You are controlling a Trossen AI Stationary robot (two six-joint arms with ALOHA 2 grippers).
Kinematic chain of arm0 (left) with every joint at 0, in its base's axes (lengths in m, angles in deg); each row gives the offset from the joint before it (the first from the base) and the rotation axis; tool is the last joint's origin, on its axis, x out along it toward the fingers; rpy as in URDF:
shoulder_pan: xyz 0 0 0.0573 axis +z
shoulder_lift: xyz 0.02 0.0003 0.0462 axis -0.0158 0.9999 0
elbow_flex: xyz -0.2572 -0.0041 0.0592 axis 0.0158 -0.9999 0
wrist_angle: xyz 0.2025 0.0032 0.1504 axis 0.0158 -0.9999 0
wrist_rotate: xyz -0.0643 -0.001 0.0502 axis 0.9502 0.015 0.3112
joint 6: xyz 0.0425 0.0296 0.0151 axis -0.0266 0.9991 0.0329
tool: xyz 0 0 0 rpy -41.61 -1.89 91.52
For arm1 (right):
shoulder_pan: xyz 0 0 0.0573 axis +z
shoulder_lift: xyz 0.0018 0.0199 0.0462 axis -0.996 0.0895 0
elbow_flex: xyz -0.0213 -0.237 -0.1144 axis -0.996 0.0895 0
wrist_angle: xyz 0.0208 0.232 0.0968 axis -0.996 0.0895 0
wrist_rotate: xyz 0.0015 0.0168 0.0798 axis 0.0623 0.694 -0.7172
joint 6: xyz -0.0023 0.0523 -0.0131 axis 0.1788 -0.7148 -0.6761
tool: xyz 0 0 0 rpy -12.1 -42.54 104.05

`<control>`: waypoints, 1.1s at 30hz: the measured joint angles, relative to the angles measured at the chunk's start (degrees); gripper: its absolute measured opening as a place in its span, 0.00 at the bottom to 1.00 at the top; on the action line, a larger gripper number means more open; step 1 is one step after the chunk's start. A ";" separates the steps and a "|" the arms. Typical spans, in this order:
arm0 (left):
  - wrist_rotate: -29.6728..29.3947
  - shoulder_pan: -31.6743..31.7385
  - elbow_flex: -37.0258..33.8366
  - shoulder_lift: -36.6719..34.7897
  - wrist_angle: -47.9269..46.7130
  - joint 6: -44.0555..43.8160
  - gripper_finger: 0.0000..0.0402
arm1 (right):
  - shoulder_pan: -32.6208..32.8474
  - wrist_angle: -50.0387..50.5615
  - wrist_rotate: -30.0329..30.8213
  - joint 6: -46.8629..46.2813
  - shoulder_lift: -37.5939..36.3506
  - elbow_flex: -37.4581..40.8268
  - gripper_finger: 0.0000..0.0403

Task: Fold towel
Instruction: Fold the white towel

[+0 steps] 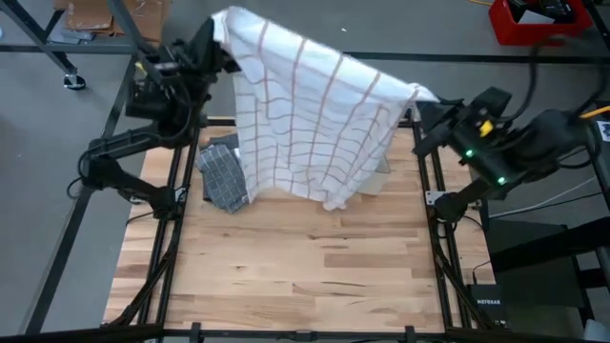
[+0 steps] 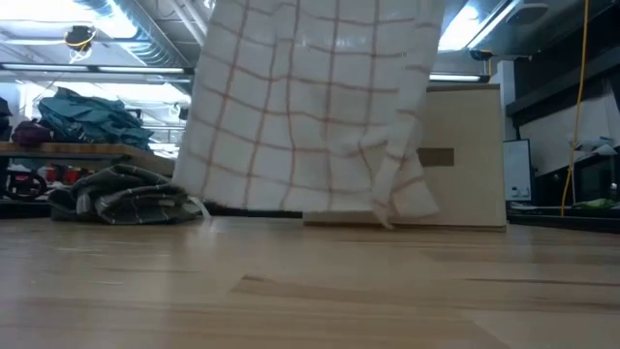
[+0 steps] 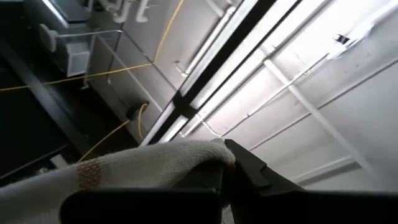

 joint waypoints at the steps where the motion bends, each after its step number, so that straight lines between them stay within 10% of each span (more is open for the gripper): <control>1: 0.72 0.41 2.14 0.98 -0.80 -0.17 0.00 | 0.00 -0.34 -0.42 0.28 -0.57 0.00 0.00; 18: 18.64 -4.97 20.75 0.92 -33.10 3.92 0.00 | 0.07 1.98 -17.52 -3.58 -4.89 0.00 0.00; 33: 18.59 -29.01 20.75 -5.60 -71.67 2.78 0.00 | 0.07 33.85 -45.80 -49.69 -0.01 0.00 0.00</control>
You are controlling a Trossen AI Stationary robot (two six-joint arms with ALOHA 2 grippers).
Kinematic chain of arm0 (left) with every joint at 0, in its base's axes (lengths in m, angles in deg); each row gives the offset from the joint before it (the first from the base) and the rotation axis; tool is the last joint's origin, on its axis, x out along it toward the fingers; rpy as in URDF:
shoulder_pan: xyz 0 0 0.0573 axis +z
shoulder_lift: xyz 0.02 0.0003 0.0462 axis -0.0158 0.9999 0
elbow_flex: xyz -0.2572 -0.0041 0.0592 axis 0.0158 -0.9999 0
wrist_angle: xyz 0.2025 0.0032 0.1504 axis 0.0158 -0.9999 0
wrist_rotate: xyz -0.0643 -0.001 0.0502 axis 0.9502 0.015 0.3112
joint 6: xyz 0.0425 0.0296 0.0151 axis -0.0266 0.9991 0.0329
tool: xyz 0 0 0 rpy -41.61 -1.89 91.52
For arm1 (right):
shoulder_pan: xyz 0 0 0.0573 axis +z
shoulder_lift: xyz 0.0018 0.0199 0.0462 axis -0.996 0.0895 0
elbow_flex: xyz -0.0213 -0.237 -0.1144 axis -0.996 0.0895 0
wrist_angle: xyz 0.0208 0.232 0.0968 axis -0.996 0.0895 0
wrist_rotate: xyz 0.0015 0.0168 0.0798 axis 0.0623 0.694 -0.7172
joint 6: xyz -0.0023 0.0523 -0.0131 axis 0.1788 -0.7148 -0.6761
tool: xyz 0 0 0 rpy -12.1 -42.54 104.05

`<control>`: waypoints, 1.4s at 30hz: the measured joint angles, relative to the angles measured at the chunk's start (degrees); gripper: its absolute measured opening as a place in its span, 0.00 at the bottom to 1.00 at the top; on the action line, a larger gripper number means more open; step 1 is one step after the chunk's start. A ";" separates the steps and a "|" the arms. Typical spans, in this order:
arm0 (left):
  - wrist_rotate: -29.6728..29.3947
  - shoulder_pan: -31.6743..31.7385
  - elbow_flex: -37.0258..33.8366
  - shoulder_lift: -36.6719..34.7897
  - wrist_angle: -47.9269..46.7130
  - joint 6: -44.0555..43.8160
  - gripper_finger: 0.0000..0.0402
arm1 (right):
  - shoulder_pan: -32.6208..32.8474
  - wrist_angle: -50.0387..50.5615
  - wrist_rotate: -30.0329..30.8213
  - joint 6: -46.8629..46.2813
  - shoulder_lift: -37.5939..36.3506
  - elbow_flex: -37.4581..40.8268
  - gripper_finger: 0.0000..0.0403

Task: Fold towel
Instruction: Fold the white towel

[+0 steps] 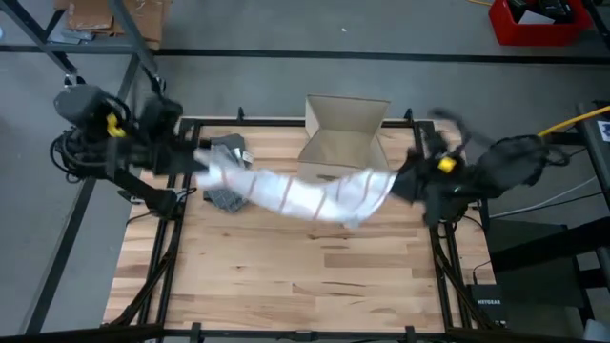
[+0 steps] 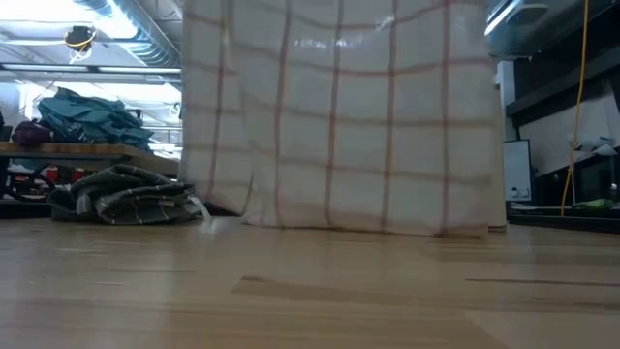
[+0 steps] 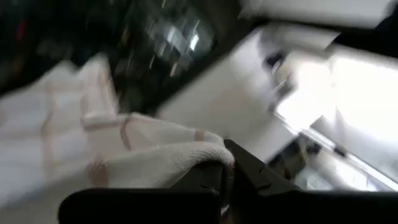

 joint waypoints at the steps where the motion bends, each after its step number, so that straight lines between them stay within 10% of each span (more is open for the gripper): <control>1: 0.01 -1.44 0.00 -0.04 -3.31 -1.42 0.00 | 0.02 1.13 -2.52 -2.13 0.81 0.00 0.00; 7: -0.01 -8.74 -0.20 0.01 -20.80 -13.57 0.00 | 0.00 4.82 -17.29 -13.84 7.16 0.02 0.00; 16: 3.13 -19.52 -0.66 2.32 -19.33 -26.56 0.00 | 3.37 -2.24 -35.51 -18.89 12.67 0.02 0.00; 42: 2.33 -47.26 -0.72 14.74 -13.11 -40.15 0.00 | 17.14 -19.39 -26.06 -33.01 28.18 0.02 0.00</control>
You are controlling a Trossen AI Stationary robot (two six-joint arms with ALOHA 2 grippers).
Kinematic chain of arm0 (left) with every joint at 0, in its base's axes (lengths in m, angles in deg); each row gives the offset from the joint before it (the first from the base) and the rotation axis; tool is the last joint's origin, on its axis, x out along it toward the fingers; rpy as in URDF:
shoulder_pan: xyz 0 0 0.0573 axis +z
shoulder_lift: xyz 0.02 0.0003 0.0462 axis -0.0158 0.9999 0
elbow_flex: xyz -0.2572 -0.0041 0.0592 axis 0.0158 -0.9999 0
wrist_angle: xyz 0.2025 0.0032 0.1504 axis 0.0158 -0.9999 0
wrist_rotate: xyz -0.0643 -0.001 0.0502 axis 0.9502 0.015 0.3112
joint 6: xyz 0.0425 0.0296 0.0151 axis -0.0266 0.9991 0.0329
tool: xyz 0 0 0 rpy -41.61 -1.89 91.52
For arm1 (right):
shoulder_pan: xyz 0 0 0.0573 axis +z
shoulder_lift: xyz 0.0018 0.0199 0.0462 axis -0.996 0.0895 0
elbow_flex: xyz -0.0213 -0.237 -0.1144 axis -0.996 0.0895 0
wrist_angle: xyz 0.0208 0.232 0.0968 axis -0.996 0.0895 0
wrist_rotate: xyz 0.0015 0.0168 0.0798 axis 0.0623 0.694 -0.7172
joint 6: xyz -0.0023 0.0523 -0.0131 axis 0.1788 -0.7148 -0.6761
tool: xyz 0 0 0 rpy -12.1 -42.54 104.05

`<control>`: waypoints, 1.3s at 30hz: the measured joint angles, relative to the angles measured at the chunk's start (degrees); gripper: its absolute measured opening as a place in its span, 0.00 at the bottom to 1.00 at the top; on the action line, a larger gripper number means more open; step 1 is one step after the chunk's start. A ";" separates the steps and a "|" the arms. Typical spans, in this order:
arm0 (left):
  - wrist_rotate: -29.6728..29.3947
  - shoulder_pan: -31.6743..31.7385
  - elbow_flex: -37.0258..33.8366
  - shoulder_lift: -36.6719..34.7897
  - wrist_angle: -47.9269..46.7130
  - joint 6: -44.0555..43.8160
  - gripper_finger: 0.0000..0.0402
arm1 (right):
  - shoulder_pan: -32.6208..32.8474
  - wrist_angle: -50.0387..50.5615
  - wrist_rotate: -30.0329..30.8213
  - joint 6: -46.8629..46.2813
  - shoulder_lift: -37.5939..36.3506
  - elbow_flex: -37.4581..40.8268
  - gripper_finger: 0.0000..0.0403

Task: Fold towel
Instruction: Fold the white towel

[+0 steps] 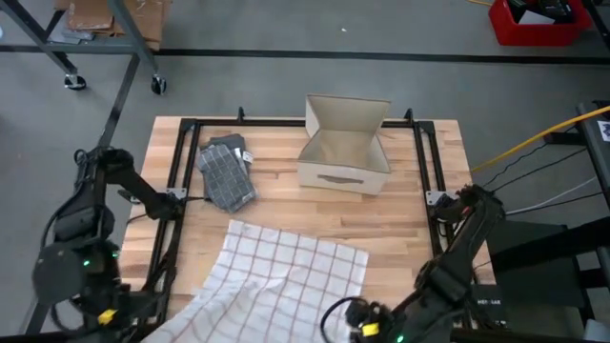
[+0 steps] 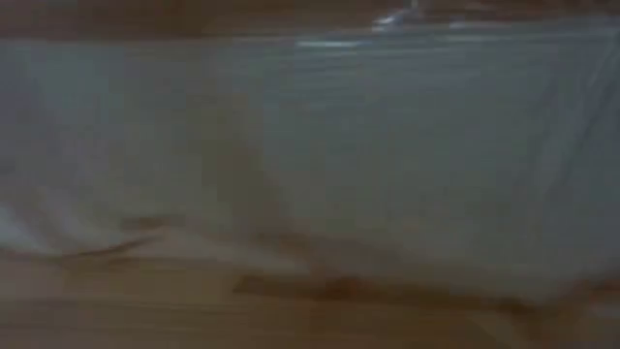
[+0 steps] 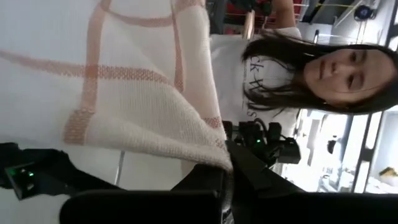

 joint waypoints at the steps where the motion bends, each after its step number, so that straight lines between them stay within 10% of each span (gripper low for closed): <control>1: -1.00 -0.70 0.00 0.10 0.04 0.40 0.00 | 0.02 -1.49 -0.05 -0.02 1.01 0.00 0.00; 16: -6.90 -0.63 0.00 0.06 -13.17 4.67 0.00 | 0.10 6.32 2.67 -2.95 2.31 0.00 0.00; 39: -34.58 8.60 0.04 -7.25 -54.37 0.06 0.00 | -9.40 56.79 10.12 -6.71 -8.67 0.00 0.00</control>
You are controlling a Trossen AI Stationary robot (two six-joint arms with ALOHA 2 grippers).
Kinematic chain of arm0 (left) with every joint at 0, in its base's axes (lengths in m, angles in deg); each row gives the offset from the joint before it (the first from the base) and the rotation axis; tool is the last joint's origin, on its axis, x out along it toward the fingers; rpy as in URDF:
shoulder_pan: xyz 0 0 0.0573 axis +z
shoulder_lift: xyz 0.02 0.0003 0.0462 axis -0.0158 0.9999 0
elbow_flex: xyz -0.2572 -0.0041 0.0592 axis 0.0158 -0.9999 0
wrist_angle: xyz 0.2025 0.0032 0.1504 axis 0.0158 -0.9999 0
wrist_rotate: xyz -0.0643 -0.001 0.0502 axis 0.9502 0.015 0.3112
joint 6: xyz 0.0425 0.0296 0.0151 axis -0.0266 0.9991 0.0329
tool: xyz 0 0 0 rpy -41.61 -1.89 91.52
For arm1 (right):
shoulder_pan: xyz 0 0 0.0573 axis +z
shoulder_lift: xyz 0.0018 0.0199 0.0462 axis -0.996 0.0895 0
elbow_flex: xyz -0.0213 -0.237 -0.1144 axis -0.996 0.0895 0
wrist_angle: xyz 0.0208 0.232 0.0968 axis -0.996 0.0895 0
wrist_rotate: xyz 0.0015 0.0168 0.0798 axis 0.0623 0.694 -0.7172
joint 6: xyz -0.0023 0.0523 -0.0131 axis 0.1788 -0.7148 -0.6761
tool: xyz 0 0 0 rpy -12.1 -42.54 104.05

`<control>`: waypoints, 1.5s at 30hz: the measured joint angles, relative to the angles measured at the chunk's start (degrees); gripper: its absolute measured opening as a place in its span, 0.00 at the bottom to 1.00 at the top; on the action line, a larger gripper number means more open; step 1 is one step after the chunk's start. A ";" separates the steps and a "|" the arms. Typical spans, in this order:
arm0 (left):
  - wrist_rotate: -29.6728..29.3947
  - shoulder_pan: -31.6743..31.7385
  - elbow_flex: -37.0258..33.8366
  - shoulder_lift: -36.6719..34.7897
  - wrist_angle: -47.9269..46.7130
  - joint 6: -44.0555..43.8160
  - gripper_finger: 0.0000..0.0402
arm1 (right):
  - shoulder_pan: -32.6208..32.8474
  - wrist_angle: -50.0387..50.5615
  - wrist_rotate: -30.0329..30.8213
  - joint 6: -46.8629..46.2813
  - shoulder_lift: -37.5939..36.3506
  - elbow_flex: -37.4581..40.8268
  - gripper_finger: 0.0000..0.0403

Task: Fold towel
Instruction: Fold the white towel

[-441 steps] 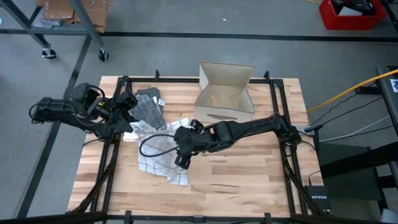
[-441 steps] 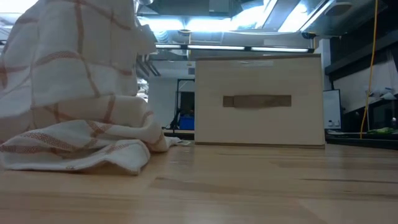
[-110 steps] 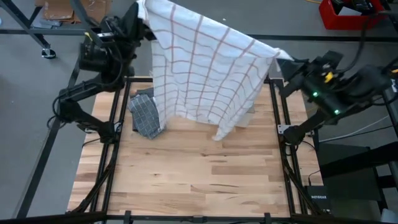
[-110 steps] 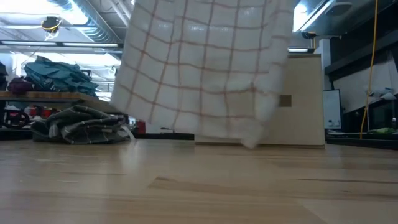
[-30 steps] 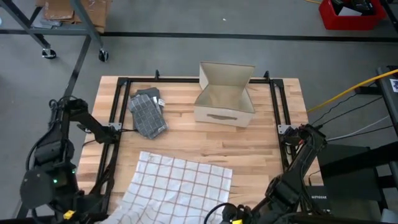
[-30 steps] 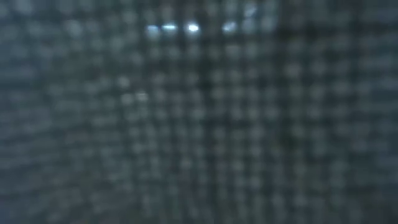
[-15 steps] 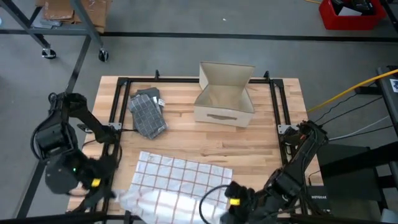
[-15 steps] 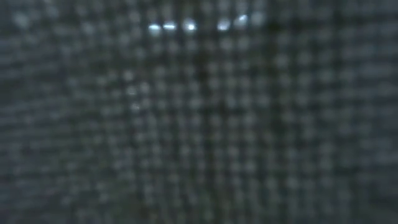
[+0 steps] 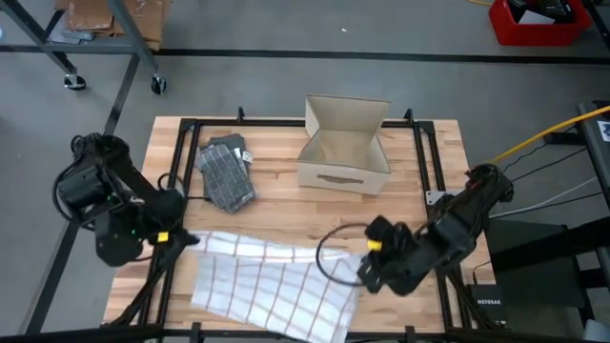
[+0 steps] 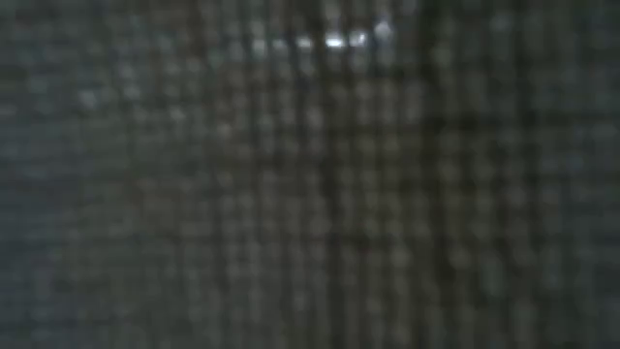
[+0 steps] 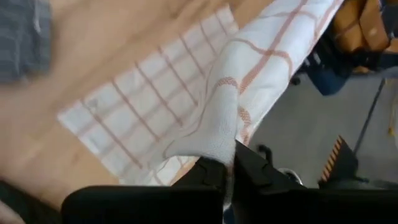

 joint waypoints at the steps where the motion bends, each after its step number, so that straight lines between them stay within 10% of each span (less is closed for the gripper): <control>1: -0.83 0.81 0.00 -0.24 -0.13 0.64 0.00 | -0.62 1.38 -0.01 0.30 -0.51 0.00 0.00; 22: -3.75 14.20 -2.13 -1.03 -0.10 26.00 0.00 | -11.23 9.17 -0.79 16.47 -1.12 0.00 0.00; 45: 18.37 2.73 -19.85 -1.33 4.43 16.83 0.00 | -0.34 -5.06 -12.77 14.02 12.02 0.07 0.00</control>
